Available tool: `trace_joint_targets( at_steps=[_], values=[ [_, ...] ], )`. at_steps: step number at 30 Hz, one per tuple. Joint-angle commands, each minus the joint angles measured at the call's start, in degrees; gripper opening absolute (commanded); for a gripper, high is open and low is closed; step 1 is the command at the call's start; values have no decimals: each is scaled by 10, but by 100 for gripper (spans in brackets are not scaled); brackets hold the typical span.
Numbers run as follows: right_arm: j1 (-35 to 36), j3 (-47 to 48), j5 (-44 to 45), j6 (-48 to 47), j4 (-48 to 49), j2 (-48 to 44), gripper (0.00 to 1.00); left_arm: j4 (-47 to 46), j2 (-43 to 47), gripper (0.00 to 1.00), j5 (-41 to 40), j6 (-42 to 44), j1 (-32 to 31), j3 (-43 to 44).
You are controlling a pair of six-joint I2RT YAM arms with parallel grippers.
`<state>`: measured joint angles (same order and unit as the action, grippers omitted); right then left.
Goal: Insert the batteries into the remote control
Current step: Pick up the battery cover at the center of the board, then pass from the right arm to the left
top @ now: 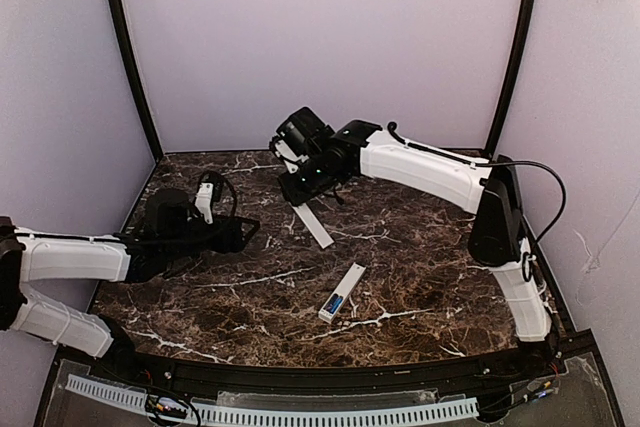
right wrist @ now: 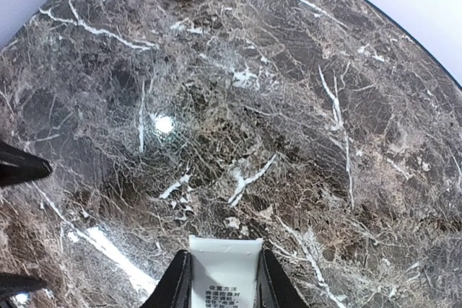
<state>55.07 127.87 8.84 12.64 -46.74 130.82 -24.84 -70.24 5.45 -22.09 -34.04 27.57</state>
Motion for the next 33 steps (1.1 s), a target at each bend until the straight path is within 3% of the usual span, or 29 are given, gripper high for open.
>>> trace_joint_targets(
  at_steps=[1,10,22,28,33],
  values=[
    [-3,-13,-4,19,48,-22,23,-150,-36,77,81,-44,-13,-16],
    [-1,-28,-31,35,73,-31,23,-259,-127,75,82,-90,-60,10],
    [1,-55,-45,47,95,-47,23,-355,-236,64,71,-158,-75,51],
    [3,-74,-49,50,104,-61,23,-384,-272,53,65,-180,-75,64],
    [3,-90,-52,52,113,-73,23,-418,-296,30,72,-194,-75,73]
  ],
)
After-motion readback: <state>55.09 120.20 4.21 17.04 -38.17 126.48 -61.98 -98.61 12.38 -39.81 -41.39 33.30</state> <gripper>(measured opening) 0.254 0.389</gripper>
